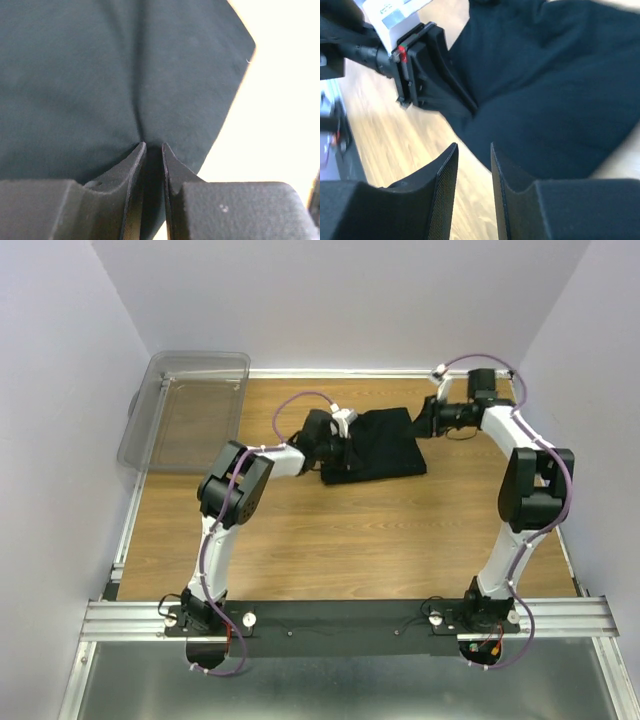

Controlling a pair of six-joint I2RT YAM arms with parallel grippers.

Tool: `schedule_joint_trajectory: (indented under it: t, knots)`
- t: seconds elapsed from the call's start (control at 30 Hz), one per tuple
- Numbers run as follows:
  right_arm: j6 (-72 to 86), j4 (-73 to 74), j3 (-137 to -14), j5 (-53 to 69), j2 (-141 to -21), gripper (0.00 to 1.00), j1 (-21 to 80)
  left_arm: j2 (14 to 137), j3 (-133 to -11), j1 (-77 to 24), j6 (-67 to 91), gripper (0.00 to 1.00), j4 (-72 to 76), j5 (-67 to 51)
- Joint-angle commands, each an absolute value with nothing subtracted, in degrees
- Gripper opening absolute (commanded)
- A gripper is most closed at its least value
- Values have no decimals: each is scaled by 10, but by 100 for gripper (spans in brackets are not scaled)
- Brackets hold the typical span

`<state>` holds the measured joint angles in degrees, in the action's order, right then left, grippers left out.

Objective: Fold and stack the t-shirts

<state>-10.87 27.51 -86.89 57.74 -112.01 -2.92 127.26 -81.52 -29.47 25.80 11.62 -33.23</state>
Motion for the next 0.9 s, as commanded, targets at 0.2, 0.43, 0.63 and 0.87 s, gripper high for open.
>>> schedule_joint_trajectory:
  t: [0.2, 0.43, 0.63, 0.87]
  knots:
    - [-225, 381, -795, 499, -1162, 36, -2, 1135, -624, -367, 407, 30, 366, -266]
    - [-204, 395, -817, 506, -1201, 32, -5, 1138, -655, -332, 436, 33, 371, -257]
    - [-227, 413, -789, 509, -1208, 29, -20, 1203, -671, -302, 453, 33, 370, -284]
    - [-234, 422, -787, 512, -1223, 27, -47, 1182, -614, -254, 439, 33, 343, -269]
